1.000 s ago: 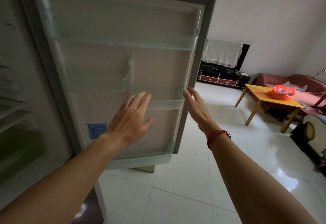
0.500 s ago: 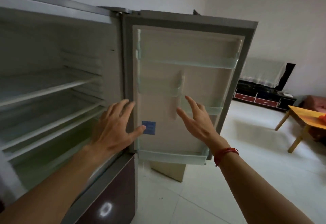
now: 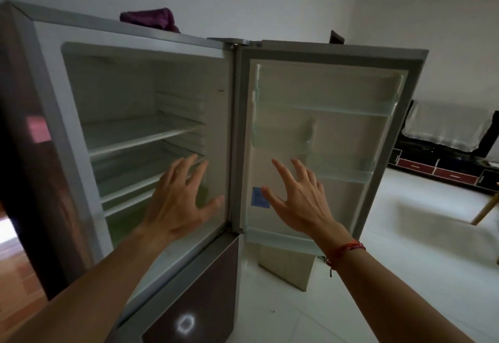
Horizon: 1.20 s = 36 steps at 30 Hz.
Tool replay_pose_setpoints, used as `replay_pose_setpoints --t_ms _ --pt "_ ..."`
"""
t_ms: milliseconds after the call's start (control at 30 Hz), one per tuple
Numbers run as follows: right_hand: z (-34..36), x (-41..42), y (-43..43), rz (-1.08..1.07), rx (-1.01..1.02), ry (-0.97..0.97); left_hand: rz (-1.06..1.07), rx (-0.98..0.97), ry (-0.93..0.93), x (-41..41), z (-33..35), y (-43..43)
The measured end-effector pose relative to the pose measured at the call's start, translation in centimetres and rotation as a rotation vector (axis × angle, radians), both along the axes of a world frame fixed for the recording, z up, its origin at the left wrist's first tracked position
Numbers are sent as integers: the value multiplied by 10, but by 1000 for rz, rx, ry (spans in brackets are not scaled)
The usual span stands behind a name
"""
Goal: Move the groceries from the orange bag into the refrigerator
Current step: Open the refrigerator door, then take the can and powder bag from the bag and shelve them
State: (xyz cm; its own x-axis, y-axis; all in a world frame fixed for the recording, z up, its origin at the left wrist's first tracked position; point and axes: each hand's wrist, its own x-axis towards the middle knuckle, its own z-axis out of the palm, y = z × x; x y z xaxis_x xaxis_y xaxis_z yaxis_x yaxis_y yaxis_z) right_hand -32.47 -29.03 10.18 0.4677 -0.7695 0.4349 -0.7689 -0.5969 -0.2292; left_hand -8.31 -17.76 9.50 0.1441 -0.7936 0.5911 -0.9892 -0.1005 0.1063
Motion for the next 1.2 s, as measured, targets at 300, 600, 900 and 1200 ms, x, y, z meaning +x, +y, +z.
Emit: replay_pose_setpoints --t_ms 300,600,900,1200 --pt "4 -28 -1 -31 -20 33 -68 -1 -11 -29 3 -17" --pt "3 -66 8 -215 18 71 -239 11 -15 -63 6 -48" --pt "-1 -127 76 -545 25 87 -598 4 25 -116 -7 -67" --pt "-1 -216 170 -896 45 63 -932 -8 7 -225 -6 -64"
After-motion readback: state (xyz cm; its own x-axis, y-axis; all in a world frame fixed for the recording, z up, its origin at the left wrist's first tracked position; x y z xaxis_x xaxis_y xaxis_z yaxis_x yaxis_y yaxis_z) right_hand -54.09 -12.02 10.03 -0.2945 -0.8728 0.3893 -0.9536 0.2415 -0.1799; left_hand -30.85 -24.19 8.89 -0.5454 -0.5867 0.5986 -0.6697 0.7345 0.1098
